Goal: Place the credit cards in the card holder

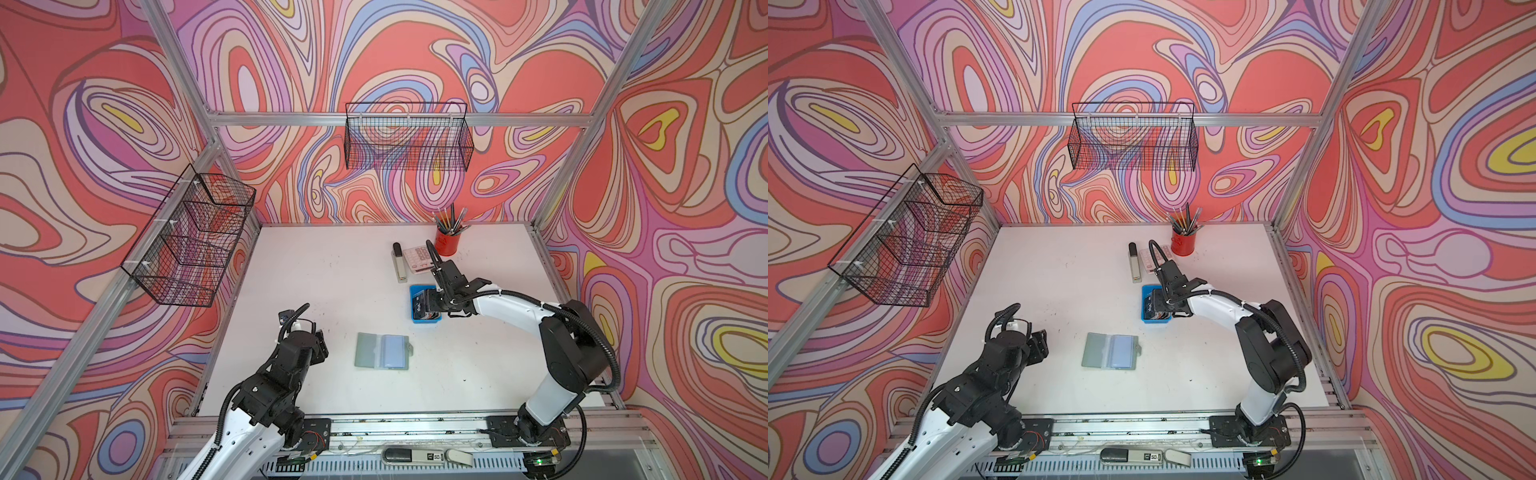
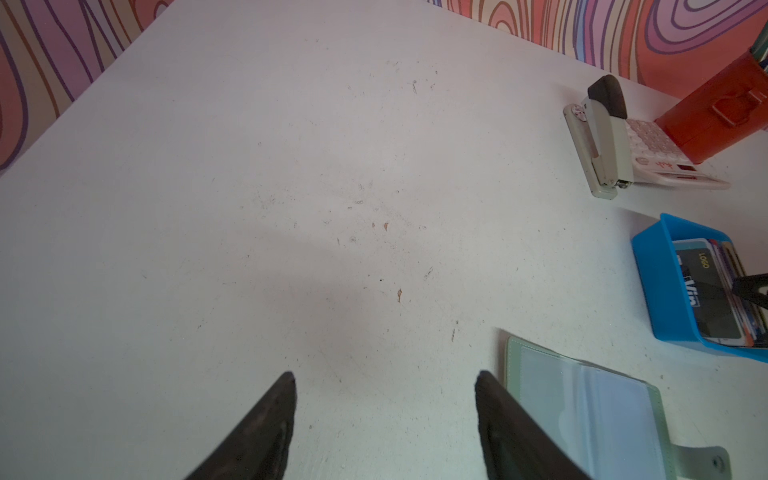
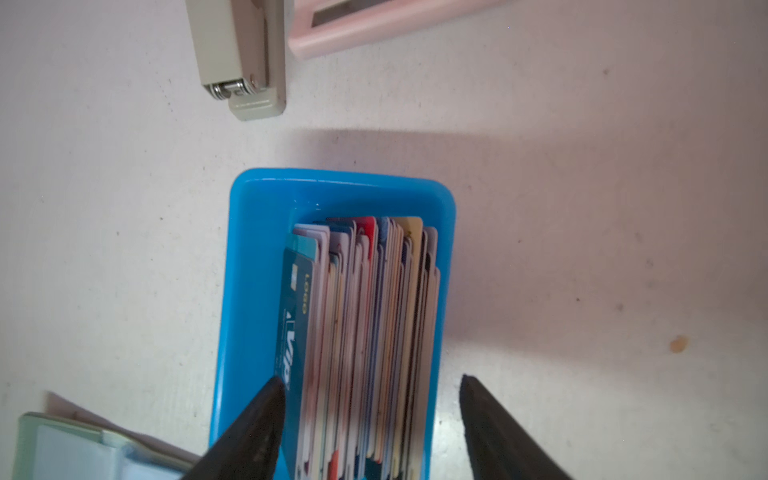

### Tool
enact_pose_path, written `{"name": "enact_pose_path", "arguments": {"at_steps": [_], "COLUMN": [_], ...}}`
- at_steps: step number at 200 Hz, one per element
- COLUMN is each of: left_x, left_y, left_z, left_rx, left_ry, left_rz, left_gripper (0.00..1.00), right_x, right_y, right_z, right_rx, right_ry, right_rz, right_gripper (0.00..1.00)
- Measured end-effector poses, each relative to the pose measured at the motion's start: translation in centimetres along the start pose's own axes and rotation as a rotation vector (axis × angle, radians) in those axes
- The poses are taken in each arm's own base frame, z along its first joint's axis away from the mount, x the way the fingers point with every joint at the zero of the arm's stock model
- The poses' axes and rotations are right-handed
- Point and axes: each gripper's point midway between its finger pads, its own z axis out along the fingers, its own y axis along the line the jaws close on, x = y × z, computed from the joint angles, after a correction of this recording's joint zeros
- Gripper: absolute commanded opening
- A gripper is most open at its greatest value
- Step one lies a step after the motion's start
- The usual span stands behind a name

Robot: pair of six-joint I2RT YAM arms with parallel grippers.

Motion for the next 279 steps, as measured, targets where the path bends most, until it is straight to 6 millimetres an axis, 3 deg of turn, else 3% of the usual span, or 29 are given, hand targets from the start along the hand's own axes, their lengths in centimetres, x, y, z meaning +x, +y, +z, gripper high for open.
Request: {"name": "enact_pose_path", "arguments": {"at_steps": [31, 60, 88, 109, 213, 279], "left_x": [0.0, 0.0, 0.0, 0.0, 0.0, 0.0], "left_y": [0.0, 0.0, 0.0, 0.0, 0.0, 0.0], "left_z": [0.0, 0.0, 0.0, 0.0, 0.0, 0.0], "left_rx": [0.0, 0.0, 0.0, 0.0, 0.0, 0.0], "left_ry": [0.0, 0.0, 0.0, 0.0, 0.0, 0.0], "left_rz": [0.0, 0.0, 0.0, 0.0, 0.0, 0.0], "left_gripper": [0.7, 0.7, 0.7, 0.7, 0.7, 0.7], "right_x": [0.2, 1.2, 1.6, 1.2, 0.5, 0.3], "right_y": [0.2, 0.9, 0.6, 0.2, -0.2, 0.6], "right_z": [0.3, 1.8, 2.9, 2.7, 1.7, 1.3], "right_rx": [0.011, 0.037, 0.101, 0.161, 0.337, 0.339], "right_ry": [-0.003, 0.029, 0.044, 0.033, 0.008, -0.005], "right_rz": [-0.012, -0.045, -0.061, -0.063, -0.116, -0.13], "right_gripper": [0.77, 0.76, 0.66, 0.58, 0.59, 0.45]}}
